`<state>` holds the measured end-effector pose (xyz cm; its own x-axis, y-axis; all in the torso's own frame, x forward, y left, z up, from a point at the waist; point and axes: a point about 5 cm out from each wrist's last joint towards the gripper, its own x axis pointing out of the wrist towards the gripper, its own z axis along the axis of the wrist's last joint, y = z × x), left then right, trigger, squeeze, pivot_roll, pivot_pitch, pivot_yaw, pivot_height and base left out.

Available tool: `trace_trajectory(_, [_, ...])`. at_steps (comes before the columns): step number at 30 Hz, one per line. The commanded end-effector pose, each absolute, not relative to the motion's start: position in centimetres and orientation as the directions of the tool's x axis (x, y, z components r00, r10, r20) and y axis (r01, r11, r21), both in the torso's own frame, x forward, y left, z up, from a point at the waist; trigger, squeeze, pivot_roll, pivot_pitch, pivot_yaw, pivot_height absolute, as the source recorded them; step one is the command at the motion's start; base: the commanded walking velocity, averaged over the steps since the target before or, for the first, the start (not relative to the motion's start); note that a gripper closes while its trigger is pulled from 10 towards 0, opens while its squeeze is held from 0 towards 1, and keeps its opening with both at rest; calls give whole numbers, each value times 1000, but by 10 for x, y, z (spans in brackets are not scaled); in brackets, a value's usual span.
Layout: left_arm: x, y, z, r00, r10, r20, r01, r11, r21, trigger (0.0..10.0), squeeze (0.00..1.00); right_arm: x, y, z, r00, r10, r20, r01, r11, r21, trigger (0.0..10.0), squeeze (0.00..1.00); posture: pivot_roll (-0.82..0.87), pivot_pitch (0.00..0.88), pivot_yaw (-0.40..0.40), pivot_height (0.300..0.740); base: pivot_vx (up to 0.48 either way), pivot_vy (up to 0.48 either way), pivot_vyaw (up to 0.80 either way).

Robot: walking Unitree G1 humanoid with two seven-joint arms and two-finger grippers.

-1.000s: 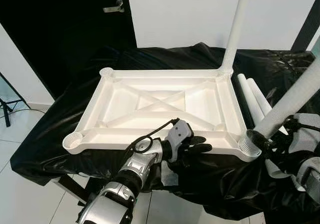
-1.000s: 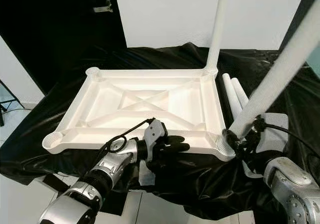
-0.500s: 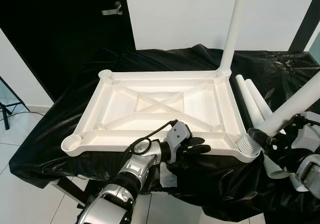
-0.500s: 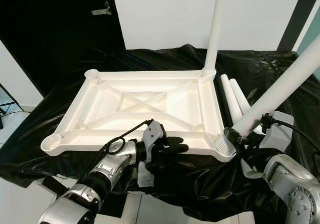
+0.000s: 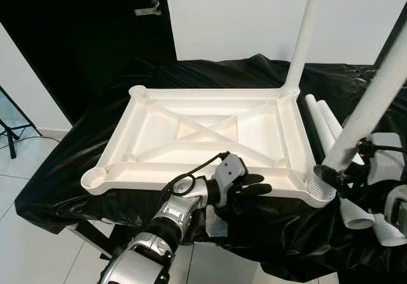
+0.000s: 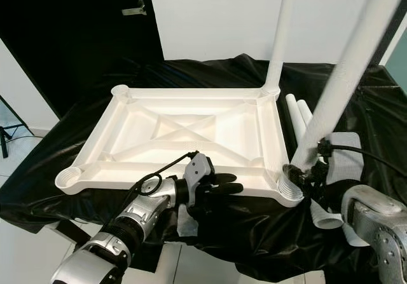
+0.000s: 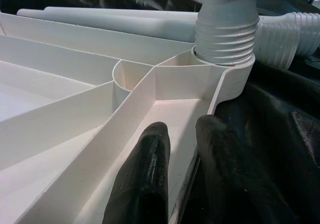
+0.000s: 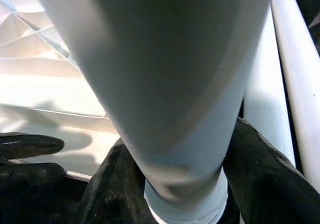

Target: Building children table

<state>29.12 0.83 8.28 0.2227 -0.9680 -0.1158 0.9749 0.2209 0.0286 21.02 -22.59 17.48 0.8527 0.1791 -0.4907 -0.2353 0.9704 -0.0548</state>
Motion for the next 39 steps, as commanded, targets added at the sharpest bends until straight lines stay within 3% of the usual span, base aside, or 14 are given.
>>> trace_trajectory(1, [288, 10, 71, 224, -958, -181, 974, 227, 6, 10000, 0, 195, -215, 133, 677, 254, -691, -300, 952, 56, 10000, 0, -217, 13, 47, 740, 0, 0, 0])
trace_trajectory(10, [288, 11, 71, 231, -956, -181, 972, 233, 7, 10000, 0, 196, -215, 131, 679, 241, -694, -397, 915, -70, 10000, 0, -210, 16, 47, 740, 0, 0, 0])
trace_trajectory(14, [288, 12, 71, 232, -956, -181, 972, 234, 9, 10000, 0, 201, -207, 137, 737, 249, -629, -407, 906, -117, 10000, 0, -211, 17, 50, 740, 0, 0, 0])
trace_trajectory(39, [287, 9, 70, 216, -959, -185, 976, 218, 9, 10000, 0, 176, -194, 125, 788, 247, -564, -348, 934, -77, 10000, 0, -243, 25, 66, 740, 0, 0, 0])
